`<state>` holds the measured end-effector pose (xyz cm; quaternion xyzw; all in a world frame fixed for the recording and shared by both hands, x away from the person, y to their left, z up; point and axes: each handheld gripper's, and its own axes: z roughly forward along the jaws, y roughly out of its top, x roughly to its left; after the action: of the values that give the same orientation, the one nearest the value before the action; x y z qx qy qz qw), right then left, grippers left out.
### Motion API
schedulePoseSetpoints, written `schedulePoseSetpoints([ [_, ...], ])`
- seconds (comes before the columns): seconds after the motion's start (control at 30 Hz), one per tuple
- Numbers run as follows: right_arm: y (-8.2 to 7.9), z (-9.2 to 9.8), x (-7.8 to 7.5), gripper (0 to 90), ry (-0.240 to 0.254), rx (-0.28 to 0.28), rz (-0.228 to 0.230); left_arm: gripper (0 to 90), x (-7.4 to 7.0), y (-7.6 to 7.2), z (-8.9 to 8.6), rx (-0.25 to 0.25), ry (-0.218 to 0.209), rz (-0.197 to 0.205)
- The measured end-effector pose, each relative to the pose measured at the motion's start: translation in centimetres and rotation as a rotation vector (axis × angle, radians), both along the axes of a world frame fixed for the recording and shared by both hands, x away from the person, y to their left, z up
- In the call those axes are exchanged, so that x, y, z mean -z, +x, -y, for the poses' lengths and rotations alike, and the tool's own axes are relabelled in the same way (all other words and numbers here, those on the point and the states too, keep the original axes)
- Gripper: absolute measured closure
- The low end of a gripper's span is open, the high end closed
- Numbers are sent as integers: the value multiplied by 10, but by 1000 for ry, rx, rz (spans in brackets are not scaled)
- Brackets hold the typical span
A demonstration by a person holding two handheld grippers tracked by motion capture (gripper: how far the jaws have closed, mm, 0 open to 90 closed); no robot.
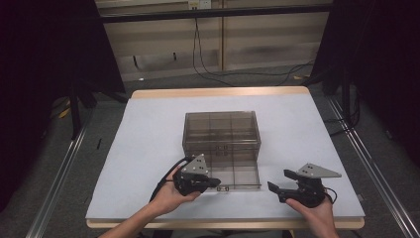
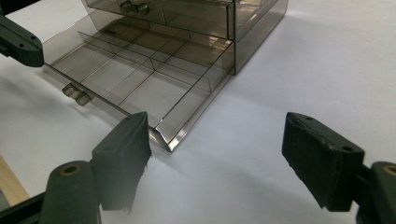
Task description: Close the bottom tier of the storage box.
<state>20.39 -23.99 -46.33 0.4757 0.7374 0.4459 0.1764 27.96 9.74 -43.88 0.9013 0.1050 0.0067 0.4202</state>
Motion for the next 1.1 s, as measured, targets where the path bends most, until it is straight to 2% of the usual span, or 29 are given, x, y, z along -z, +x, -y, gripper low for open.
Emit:
schedulePoseSetpoints([
  [0.03, 0, 1, 0, 237, 1, 3, 0, 900, 1, 2, 2, 21, 33, 13],
  [0.27, 0, 1, 0, 234, 3, -2, -1, 900, 8, 2, 5, 10, 32, 9],
  [0.4, 0, 0, 0, 230, 11, -9, -4, 900, 15, -4, -1, 23, 40, 5],
  [0.43, 0, 0, 0, 230, 10, -10, -6, 900, 17, -5, -5, 15, 55, 2],
  [0.53, 0, 0, 0, 229, 10, -16, -4, 900, 19, -3, -7, 6, 67, -1],
  [0.6, 0, 0, 0, 228, 9, -15, -6, 900, 24, -1, -7, 8, 65, -14],
  [0.63, -1, 0, 0, 228, 12, -13, -8, 900, 23, -2, -8, 17, 83, -8],
  [0.97, 0, -1, 0, 220, 9, -21, -10, 900, 25, 1, -9, 16, 69, -11],
  [1.0, 0, -1, 0, 220, 9, -22, -10, 900, 25, 1, -9, 15, 85, -12],
  [1.1, 0, 0, 0, 220, 10, -18, -13, 900, 29, -1, -7, 28, 87, -6],
])
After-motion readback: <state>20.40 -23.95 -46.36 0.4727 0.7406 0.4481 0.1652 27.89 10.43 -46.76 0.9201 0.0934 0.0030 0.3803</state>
